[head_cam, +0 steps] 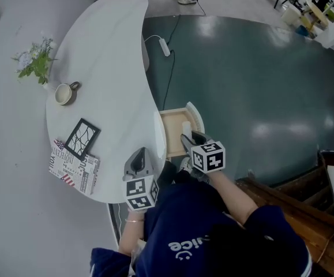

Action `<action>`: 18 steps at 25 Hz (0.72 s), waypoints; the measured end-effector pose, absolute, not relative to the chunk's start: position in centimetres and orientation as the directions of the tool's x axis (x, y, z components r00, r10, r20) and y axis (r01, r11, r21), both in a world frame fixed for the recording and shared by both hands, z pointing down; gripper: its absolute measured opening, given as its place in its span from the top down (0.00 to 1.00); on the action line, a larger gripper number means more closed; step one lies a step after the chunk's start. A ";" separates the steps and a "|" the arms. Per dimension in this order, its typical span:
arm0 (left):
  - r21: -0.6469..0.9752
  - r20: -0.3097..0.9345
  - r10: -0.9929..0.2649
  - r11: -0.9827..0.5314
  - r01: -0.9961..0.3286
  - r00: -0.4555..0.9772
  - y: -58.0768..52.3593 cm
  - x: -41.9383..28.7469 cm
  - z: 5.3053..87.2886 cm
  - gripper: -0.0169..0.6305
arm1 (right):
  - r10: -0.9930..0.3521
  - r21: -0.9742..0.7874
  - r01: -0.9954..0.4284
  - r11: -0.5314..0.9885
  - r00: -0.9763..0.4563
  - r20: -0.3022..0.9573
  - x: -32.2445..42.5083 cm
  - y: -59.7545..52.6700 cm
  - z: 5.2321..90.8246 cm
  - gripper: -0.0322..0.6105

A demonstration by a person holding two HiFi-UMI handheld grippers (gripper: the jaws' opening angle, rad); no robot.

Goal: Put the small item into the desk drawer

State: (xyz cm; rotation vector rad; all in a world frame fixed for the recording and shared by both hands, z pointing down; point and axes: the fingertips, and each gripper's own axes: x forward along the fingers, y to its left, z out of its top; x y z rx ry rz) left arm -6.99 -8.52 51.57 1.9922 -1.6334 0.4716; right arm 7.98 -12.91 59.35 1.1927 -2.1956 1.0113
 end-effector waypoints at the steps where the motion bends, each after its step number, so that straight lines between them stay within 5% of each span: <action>1: 0.175 0.569 -0.797 -0.120 -0.977 0.200 -8.5 -7.6 51.7 0.97 | -0.517 -0.390 -0.849 0.357 -0.527 0.675 7.7 -13.2 59.8 0.73; 18: 0.165 0.587 -0.795 -0.068 -0.984 0.153 -8.5 -10.4 51.5 0.97 | -0.393 -0.425 -0.870 0.249 -0.492 0.777 5.0 -14.9 67.6 0.73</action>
